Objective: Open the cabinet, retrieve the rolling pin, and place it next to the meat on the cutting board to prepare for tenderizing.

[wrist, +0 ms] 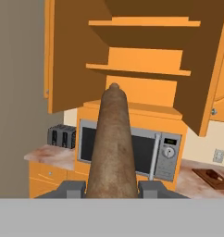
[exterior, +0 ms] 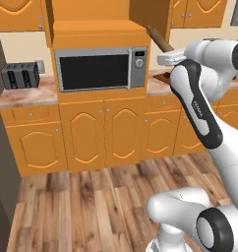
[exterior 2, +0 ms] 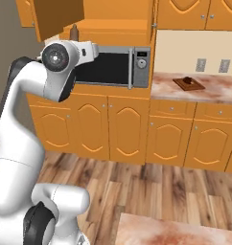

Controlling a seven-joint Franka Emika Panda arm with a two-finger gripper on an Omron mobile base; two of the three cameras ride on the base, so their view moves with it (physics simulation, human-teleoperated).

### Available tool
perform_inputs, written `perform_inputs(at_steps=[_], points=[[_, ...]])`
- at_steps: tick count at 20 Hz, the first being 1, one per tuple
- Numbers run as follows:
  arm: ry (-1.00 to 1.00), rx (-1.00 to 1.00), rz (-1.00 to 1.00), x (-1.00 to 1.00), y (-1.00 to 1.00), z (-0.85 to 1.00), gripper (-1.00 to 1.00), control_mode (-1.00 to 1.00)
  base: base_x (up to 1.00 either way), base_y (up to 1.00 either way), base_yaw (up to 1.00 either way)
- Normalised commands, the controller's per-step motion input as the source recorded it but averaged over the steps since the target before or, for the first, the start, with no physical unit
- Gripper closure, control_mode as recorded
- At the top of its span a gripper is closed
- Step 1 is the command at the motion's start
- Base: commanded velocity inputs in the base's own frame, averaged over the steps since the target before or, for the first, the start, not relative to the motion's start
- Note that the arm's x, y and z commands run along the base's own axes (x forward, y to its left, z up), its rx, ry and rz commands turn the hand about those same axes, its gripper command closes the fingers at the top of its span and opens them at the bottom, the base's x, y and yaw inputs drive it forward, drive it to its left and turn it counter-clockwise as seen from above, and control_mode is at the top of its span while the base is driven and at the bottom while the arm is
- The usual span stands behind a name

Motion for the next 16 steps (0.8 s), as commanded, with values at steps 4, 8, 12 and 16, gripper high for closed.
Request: perform_inputs(at_steps=[4, 8, 12, 16], points=[[0.0, 0.0, 0.0, 0.0, 0.0, 0.0, 1.0, 1.0, -0.06, -1.0, -0.1], [0.0, 0.0, 0.0, 0.0, 0.0, 0.0, 1.0, 1.0, -0.01, -0.74, -0.17], [0.0, 0.0, 0.0, 0.0, 0.0, 0.0, 1.0, 1.0, 0.0, -0.24, -0.33], [0.0, 0.0, 0.0, 0.0, 0.0, 0.0, 1.0, 1.0, 0.0, 0.0, -0.48]])
